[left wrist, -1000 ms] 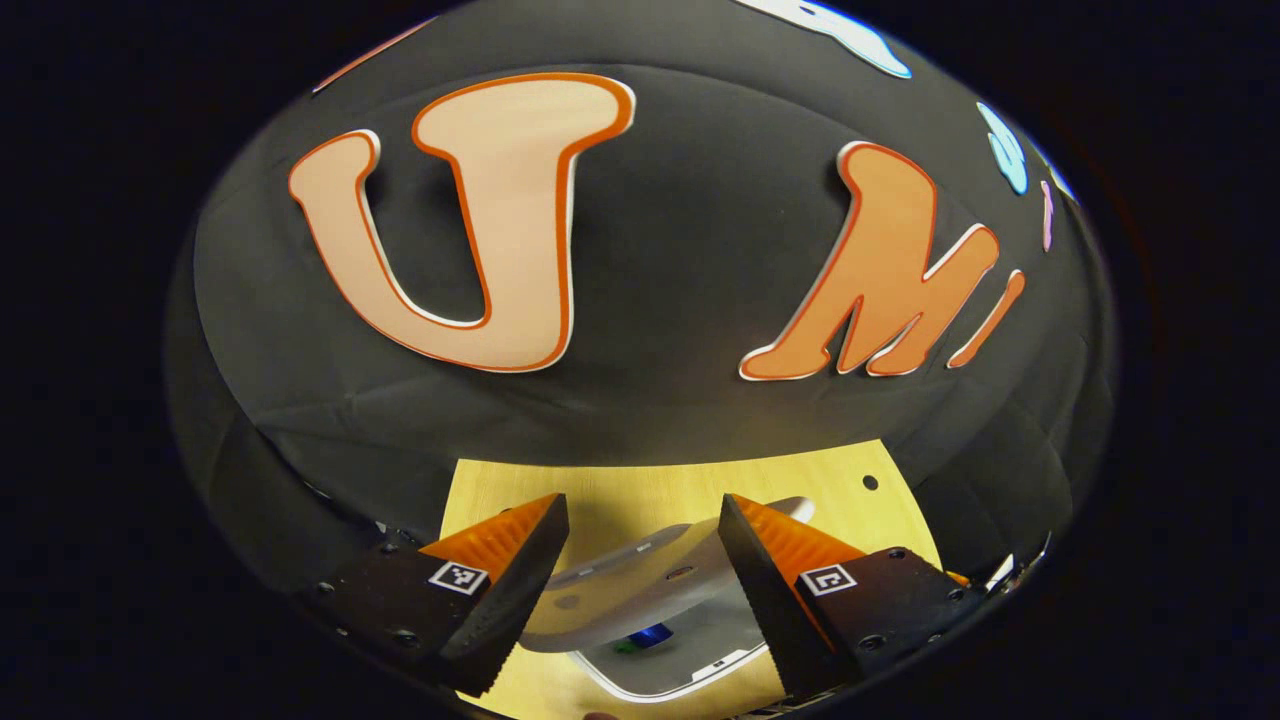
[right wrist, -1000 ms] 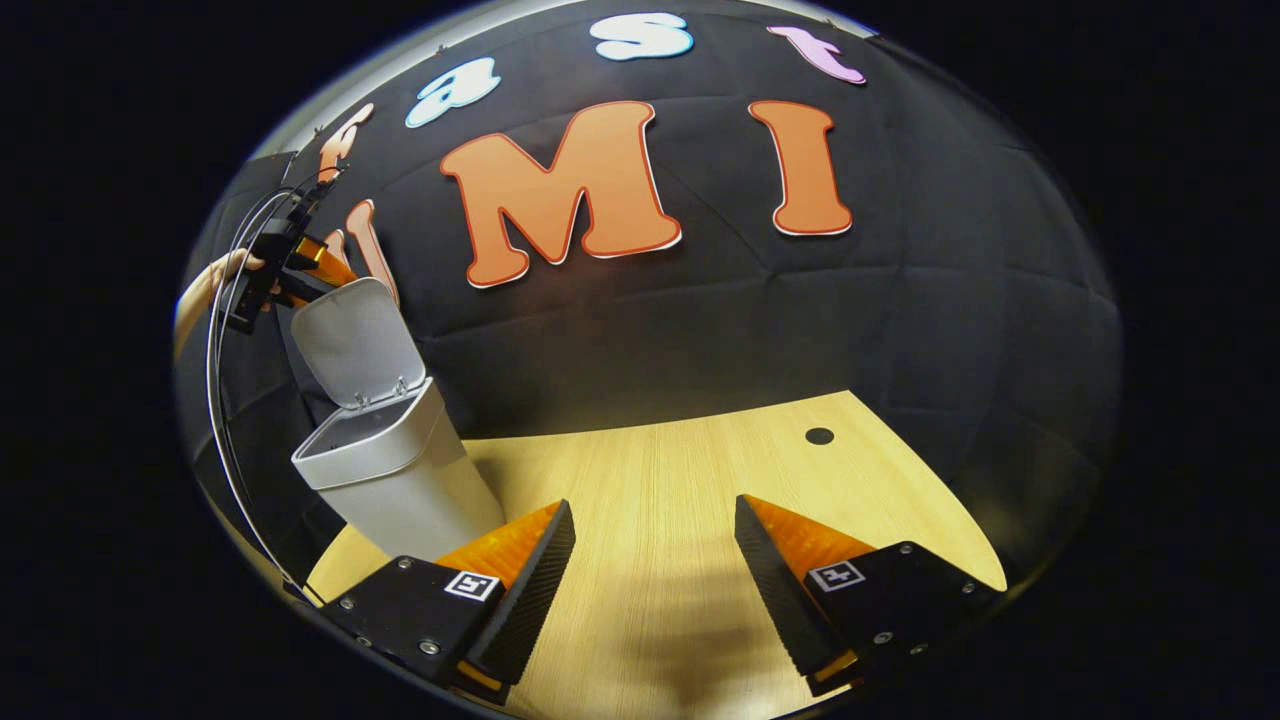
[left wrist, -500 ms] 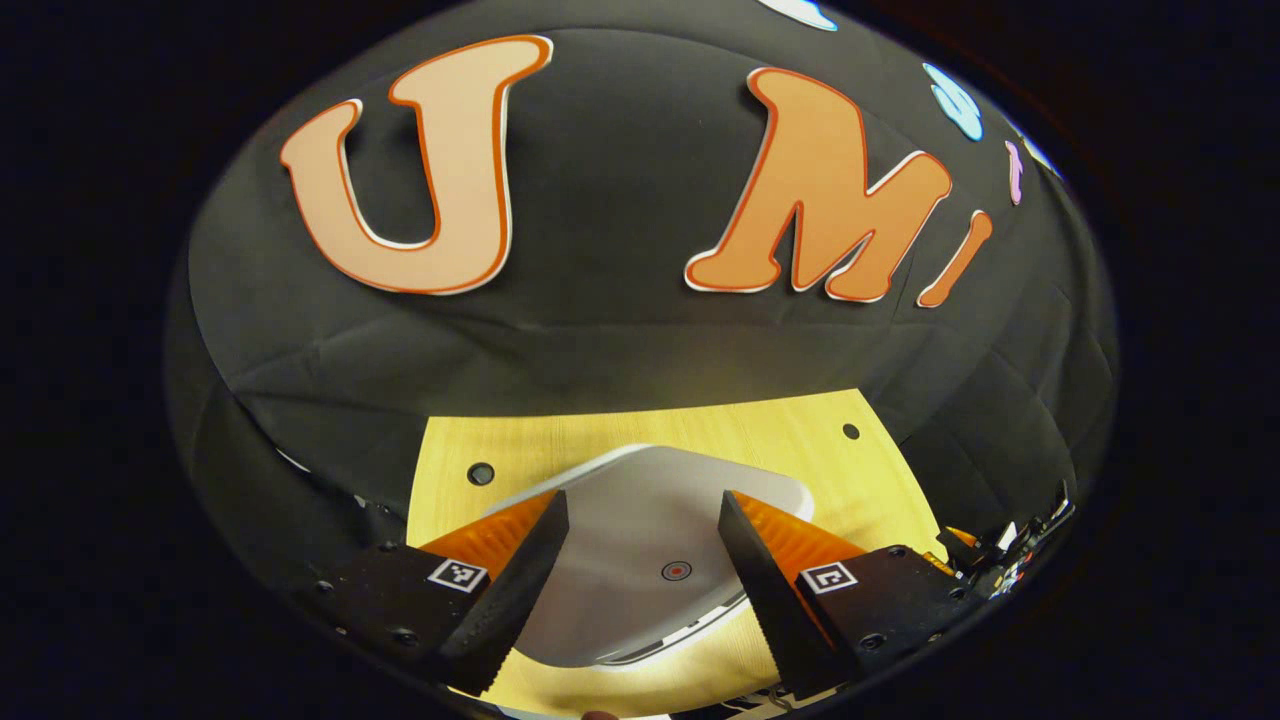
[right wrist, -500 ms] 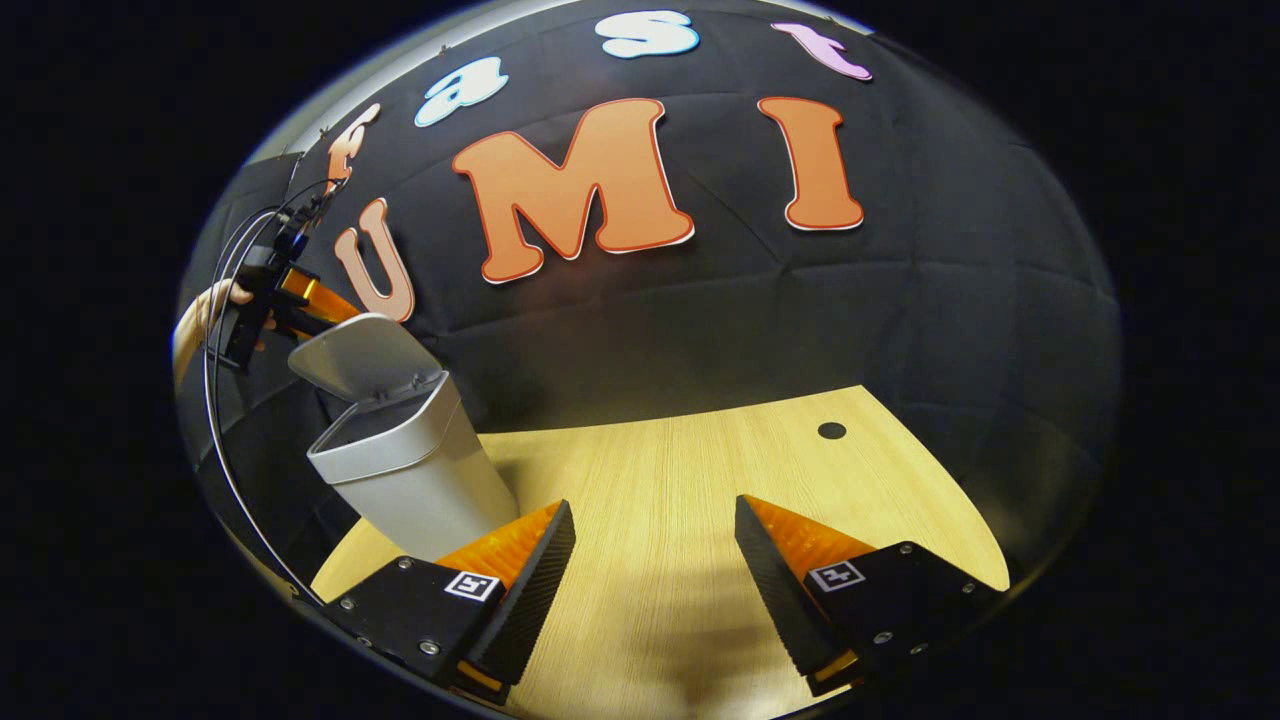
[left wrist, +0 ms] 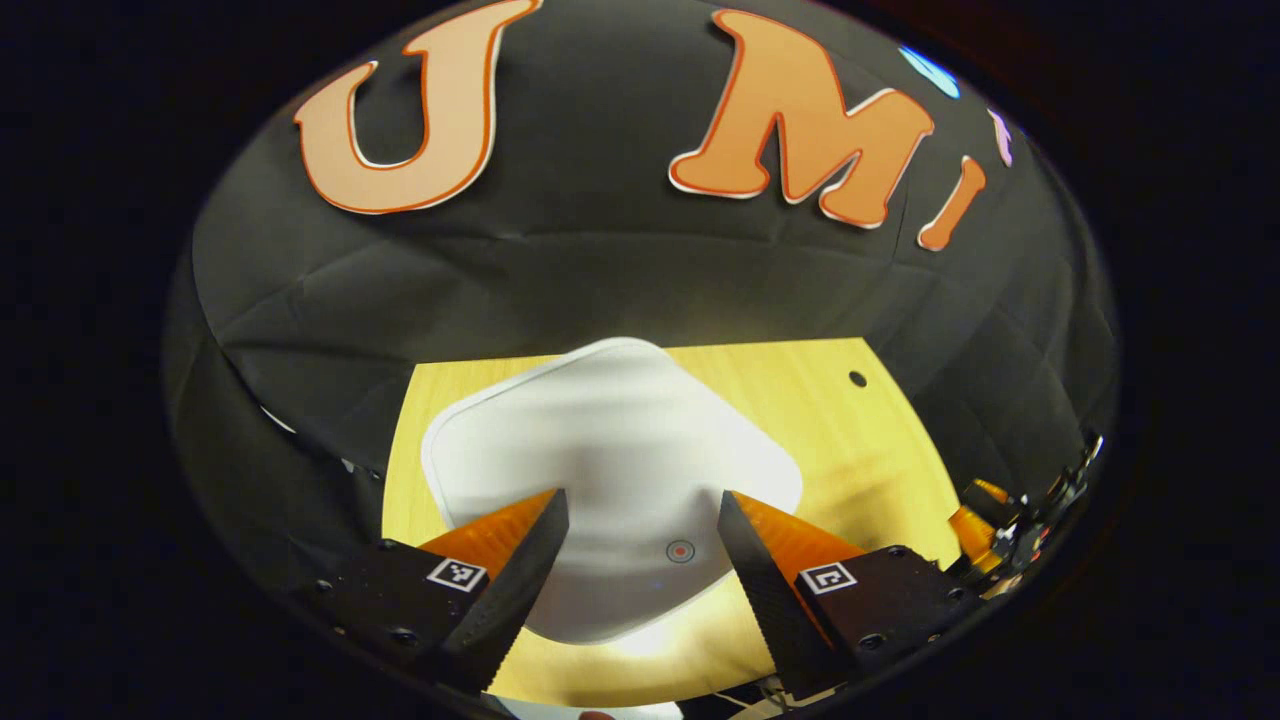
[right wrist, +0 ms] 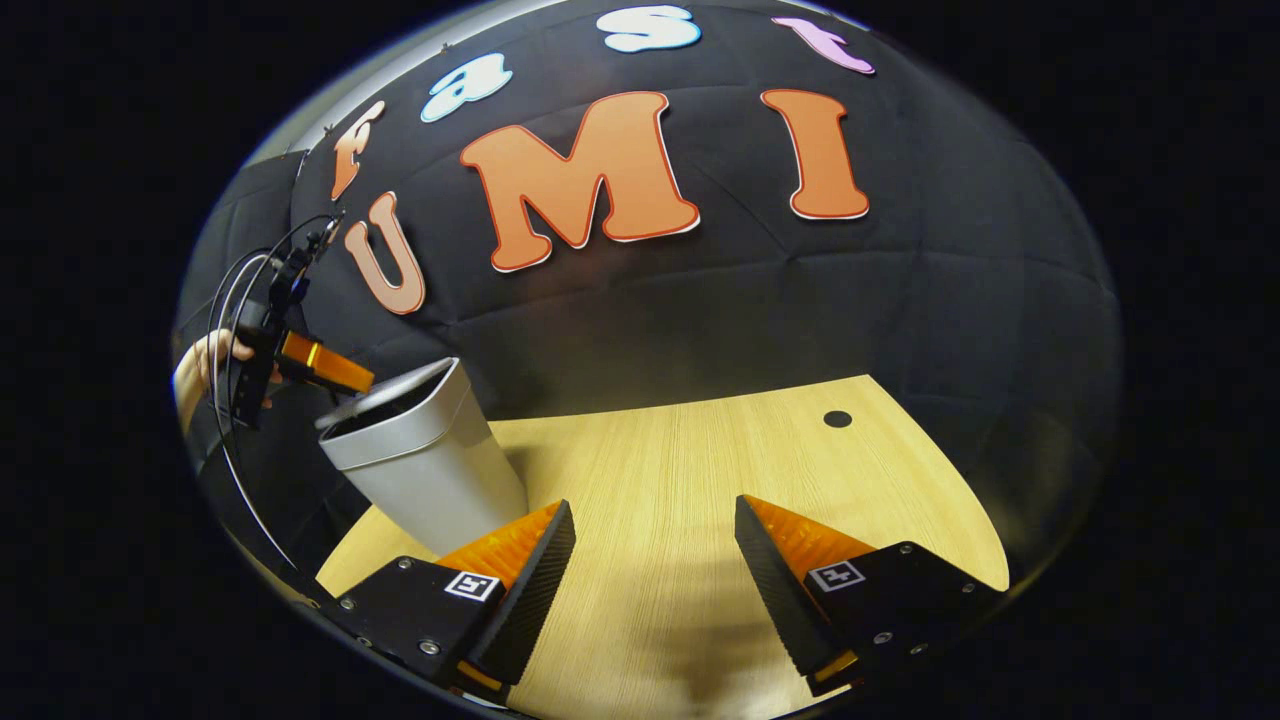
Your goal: Press the lid of the desktop garbage bin to open it, pick up the crumpled paper on the desktop and throw it into the bin, then pick up the pop can on the desktop and drop it into the bin, and finally close the garbage bin lid.
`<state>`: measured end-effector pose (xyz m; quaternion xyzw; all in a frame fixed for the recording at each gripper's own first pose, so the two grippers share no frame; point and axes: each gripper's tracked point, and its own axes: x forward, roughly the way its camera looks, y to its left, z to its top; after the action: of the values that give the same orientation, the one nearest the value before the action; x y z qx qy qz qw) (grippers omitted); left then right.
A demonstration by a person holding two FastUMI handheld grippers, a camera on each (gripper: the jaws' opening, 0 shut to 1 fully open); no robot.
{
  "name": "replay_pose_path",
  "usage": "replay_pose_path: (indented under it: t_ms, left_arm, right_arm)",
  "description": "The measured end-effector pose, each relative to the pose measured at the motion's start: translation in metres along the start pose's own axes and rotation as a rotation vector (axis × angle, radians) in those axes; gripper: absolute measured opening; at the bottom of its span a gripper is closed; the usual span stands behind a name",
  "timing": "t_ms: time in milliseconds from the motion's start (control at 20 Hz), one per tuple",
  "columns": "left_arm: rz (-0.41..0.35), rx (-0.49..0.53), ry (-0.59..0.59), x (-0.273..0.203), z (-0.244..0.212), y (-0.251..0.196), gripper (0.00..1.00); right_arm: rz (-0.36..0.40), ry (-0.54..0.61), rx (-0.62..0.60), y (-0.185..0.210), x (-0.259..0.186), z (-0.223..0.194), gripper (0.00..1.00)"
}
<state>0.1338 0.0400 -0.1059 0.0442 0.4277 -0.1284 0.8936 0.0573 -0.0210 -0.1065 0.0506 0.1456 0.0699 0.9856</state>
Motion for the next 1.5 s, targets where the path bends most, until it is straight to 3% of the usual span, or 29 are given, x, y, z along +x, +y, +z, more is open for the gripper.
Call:
replay_pose_path:
  t_ms: [100,200,250,600,900,1050,1100,1500]
  left_arm:
    - [0.034,0.047,-0.060,-0.001,0.008,0.001,1.00]
    - [0.045,0.060,-0.020,0.001,-0.001,-0.003,0.96]
    - [0.048,0.074,-0.045,0.005,0.004,-0.002,0.99]
    - [0.047,0.047,-0.086,0.000,0.003,0.000,0.99]
    - [0.071,-0.009,-0.145,-0.002,0.009,0.004,0.97]
    - [0.079,0.035,-0.190,-0.007,0.018,0.003,0.97]
    - [0.078,0.049,-0.211,-0.009,0.021,0.000,0.97]
    - [0.019,0.062,-0.408,-0.052,0.046,-0.007,0.97]
  right_arm:
    - [0.004,0.003,0.009,-0.002,0.000,0.000,0.96]
    - [0.006,0.003,0.017,-0.005,0.000,-0.001,0.96]
    - [0.004,0.004,0.020,-0.006,-0.001,-0.002,0.96]
    - [0.004,0.009,0.021,-0.010,-0.003,-0.005,0.96]
    - [-0.005,-0.043,-0.016,-0.005,-0.008,0.019,0.96]
    - [-0.013,-0.070,-0.028,-0.005,-0.008,0.035,0.96]
    - [-0.015,-0.080,-0.031,-0.004,-0.008,0.040,1.00]
    - [-0.031,-0.177,-0.074,0.003,-0.011,0.088,0.96]
